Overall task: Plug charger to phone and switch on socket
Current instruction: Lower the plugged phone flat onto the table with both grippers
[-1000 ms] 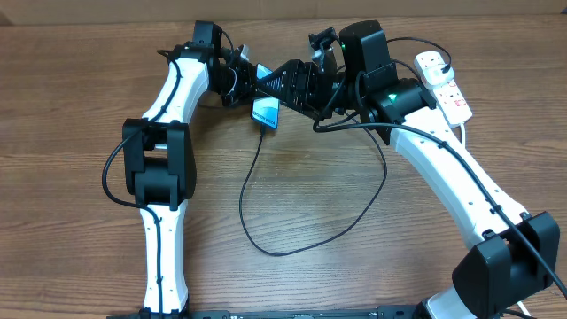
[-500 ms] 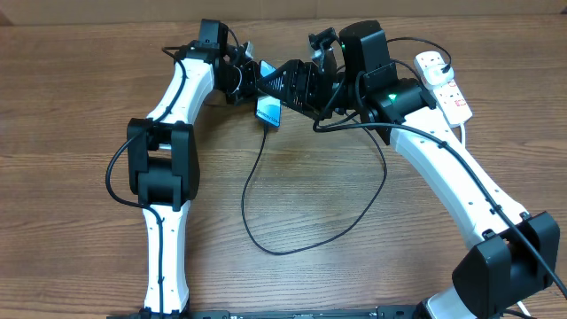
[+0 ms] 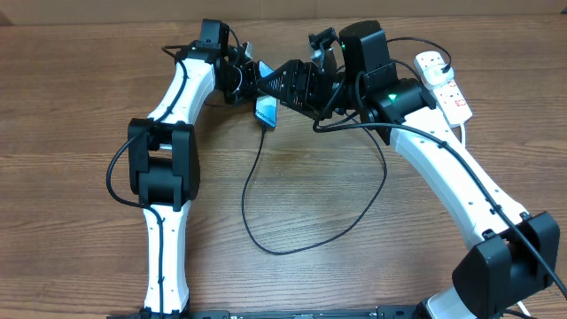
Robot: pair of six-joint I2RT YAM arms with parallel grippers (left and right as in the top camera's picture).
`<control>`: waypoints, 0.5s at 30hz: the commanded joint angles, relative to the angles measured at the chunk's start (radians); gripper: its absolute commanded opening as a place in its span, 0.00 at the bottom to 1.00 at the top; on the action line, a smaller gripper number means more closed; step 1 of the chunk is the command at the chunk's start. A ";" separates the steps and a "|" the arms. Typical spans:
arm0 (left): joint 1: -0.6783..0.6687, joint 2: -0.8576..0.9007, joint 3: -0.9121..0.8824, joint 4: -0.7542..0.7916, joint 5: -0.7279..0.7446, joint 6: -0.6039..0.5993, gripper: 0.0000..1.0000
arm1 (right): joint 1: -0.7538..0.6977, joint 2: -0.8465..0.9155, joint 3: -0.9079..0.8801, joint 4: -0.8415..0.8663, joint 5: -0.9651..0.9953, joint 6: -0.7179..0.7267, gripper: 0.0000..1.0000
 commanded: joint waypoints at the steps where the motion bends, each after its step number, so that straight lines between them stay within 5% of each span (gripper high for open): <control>1: -0.009 0.006 0.010 -0.003 -0.010 0.000 0.11 | -0.006 -0.008 0.020 0.005 -0.002 -0.008 0.77; 15: -0.009 0.006 0.010 -0.010 -0.056 0.004 0.18 | -0.006 -0.008 0.020 0.001 -0.002 -0.008 0.77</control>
